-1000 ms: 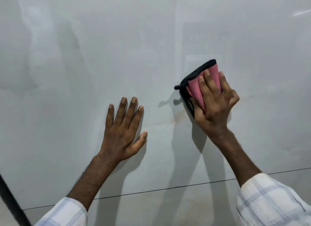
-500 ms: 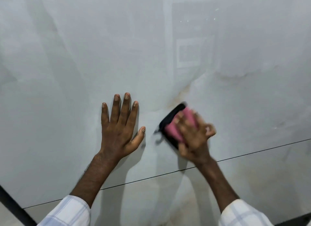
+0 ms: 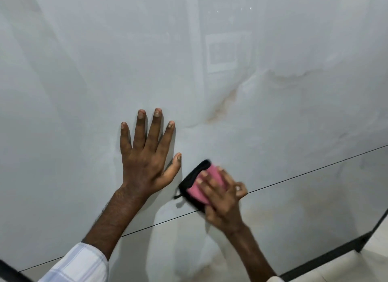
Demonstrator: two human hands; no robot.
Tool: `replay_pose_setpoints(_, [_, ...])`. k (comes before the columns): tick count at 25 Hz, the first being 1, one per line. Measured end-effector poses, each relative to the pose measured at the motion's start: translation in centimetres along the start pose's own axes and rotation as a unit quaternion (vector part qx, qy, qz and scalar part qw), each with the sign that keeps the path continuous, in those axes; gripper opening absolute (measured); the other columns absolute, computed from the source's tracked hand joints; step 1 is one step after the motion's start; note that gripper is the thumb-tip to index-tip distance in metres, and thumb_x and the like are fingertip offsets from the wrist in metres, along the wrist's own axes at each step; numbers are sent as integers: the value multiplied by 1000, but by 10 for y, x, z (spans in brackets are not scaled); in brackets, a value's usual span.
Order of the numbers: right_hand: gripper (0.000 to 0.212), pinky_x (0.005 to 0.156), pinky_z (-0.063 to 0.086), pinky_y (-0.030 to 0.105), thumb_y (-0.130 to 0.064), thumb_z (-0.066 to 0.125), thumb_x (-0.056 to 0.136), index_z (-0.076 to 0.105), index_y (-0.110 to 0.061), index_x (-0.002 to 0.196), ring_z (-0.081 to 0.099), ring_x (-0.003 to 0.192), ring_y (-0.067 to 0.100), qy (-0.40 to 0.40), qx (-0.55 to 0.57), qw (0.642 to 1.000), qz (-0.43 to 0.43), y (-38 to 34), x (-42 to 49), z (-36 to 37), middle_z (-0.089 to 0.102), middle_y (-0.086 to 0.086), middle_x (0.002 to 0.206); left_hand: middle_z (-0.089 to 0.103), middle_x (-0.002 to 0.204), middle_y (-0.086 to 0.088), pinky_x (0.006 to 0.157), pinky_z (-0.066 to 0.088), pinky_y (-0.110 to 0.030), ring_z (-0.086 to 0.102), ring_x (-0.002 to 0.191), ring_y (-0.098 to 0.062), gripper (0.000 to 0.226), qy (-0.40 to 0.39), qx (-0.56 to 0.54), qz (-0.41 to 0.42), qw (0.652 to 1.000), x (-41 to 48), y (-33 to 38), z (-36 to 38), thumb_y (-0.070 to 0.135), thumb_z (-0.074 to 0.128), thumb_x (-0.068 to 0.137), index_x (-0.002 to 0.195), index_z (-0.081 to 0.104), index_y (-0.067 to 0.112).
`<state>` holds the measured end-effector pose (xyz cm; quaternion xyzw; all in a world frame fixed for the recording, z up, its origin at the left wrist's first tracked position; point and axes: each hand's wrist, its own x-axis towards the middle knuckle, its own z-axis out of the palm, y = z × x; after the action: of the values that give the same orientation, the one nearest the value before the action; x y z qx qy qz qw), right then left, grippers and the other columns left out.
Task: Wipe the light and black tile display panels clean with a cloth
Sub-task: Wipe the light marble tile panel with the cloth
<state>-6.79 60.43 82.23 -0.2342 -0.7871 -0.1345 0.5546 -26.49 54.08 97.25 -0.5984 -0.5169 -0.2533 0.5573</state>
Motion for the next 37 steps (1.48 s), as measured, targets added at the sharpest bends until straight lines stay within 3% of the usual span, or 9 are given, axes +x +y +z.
replay_pose_setpoints(7, [62, 109, 36, 65, -38, 46, 102, 28, -22, 159, 39, 142, 36, 242, -27, 835, 494, 38, 31, 8, 35, 7, 164, 34, 165, -20, 123, 11, -66, 26, 153, -49, 72, 15, -22, -9, 1000, -3, 2, -1, 44, 61, 94, 157, 46, 12])
replay_pose_setpoints(11, [70, 101, 37, 57, -39, 40, 103, 10, -17, 163, 36, 139, 44, 63, -94, 948, 297, -63, -37, 59, 12, 8, 170, 35, 165, -19, 122, 12, -67, 28, 152, -50, 70, 17, -30, 2, 999, -1, 0, -1, 43, 59, 94, 157, 46, 14])
replay_pose_setpoints(14, [75, 98, 31, 49, -42, 49, 93, 20, -18, 158, 35, 140, 40, 16, -110, 970, 214, -22, -46, 45, 24, 7, 165, 40, 163, -16, 123, 12, -65, 31, 153, -44, 67, 24, -62, 27, 997, -5, -2, -3, 42, 60, 93, 153, 52, 14])
replay_pose_setpoints(16, [75, 99, 28, 49, -45, 46, 93, 19, -21, 160, 35, 141, 36, 48, -122, 937, 324, 26, -36, 23, 24, 7, 167, 42, 162, -15, 123, 14, -64, 32, 153, -44, 63, 26, -74, 44, 996, -8, -4, -4, 41, 61, 93, 151, 56, 16])
replay_pose_setpoints(20, [83, 112, 27, 60, -57, 28, 91, 22, -15, 162, 31, 146, 39, 213, -10, 731, 648, 57, 4, 10, 23, 7, 169, 43, 162, -13, 124, 15, -60, 32, 153, -43, 59, 28, -86, 54, 994, -10, -3, -4, 41, 61, 93, 148, 59, 18])
replay_pose_setpoints(27, [74, 98, 33, 51, -47, 42, 98, 21, -10, 160, 34, 143, 33, 22, -76, 901, 426, -21, -52, 42, 24, 10, 168, 41, 164, -11, 124, 14, -59, 31, 153, -43, 55, 35, -88, 47, 994, -12, 1, -3, 41, 59, 95, 145, 62, 18])
replay_pose_setpoints(29, [78, 100, 29, 50, -50, 41, 95, 21, -15, 161, 34, 144, 31, 45, -73, 878, 470, 23, -42, 24, 22, 7, 169, 41, 164, -11, 124, 14, -59, 31, 154, -42, 55, 34, -86, 44, 995, -14, 1, -2, 41, 59, 95, 145, 63, 18])
replay_pose_setpoints(33, [85, 115, 22, 58, -54, 33, 88, 17, -20, 164, 25, 150, 36, 175, 49, 705, 685, 71, -14, -3, 18, 2, 171, 40, 164, -9, 124, 14, -59, 29, 155, -41, 54, 34, -81, 40, 995, -15, 4, -2, 41, 59, 96, 144, 63, 19])
replay_pose_setpoints(37, [77, 112, 26, 59, -53, 33, 96, 22, -16, 163, 29, 150, 36, 138, 39, 775, 616, 3, -12, 23, 22, 7, 169, 43, 163, -8, 122, 18, -57, 32, 154, -37, 46, 47, -88, 27, 995, -13, 6, -1, 37, 59, 97, 138, 68, 19])
